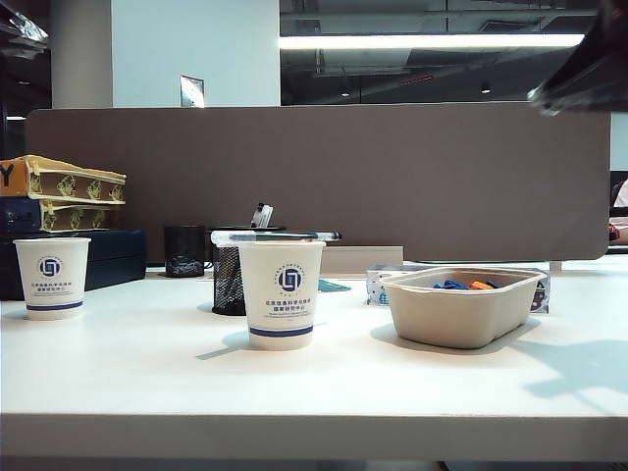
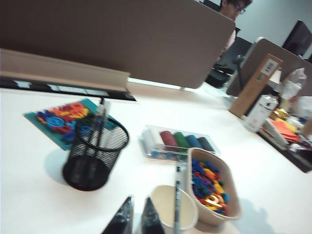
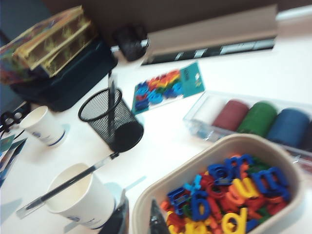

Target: Pick up one pen and put it in the pen container.

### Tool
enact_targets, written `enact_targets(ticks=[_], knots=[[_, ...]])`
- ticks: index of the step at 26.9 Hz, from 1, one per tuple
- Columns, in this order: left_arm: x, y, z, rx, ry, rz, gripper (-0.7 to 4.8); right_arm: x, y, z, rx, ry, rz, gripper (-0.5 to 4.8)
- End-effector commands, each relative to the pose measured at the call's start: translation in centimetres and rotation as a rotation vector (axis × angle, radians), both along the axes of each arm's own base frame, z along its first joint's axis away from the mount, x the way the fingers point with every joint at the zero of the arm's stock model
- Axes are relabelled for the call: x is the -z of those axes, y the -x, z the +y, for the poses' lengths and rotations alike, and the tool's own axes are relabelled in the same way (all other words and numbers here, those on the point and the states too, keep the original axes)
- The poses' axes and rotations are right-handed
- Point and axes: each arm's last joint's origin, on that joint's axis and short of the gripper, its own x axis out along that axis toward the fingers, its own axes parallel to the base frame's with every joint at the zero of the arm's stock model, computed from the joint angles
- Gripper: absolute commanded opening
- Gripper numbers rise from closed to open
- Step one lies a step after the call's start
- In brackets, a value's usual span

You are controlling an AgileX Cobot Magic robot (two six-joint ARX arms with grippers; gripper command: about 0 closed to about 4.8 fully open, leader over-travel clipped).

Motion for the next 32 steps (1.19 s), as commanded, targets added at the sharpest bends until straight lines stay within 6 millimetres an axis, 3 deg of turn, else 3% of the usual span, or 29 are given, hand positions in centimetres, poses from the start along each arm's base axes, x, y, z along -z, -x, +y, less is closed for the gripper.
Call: enact_targets(ticks=[1,3,6,16,17,32], knots=[[-0.1,-0.2,-0.2,0.031,0.028,0.022,0.28,-0.4,-1.0,1.0,-0.046,-0.014,0.002,0.55],[0.2,-0.4,-0.5,0.063,0.036,0.053,0.28,-0.5,-1.8,1.7,-0.075,-0.012,0.021,0.63],[0.5,-0.8,-0.8,0.082,0.05,0.088,0.28,-0.7,-2.7,2.1,-0.114,-0.021,0.04,1.16],[1.2,-2.0,-1.3,0.109,0.046,0.128,0.41,-1.2,-4.0,2.4,-0.117,-0.043,0.028,1.17],[1.3,-2.3,-1.3,0.107,0.046,0.124,0.68,-1.1,-4.1,2.5,-0.116,-0.048,0.036,1.17],[2.2,-4.1,-1.6,0.107,0.073,0.188,0.9,1.1,-6.1,3.4,-0.112,-0.17,0.159,1.17]])
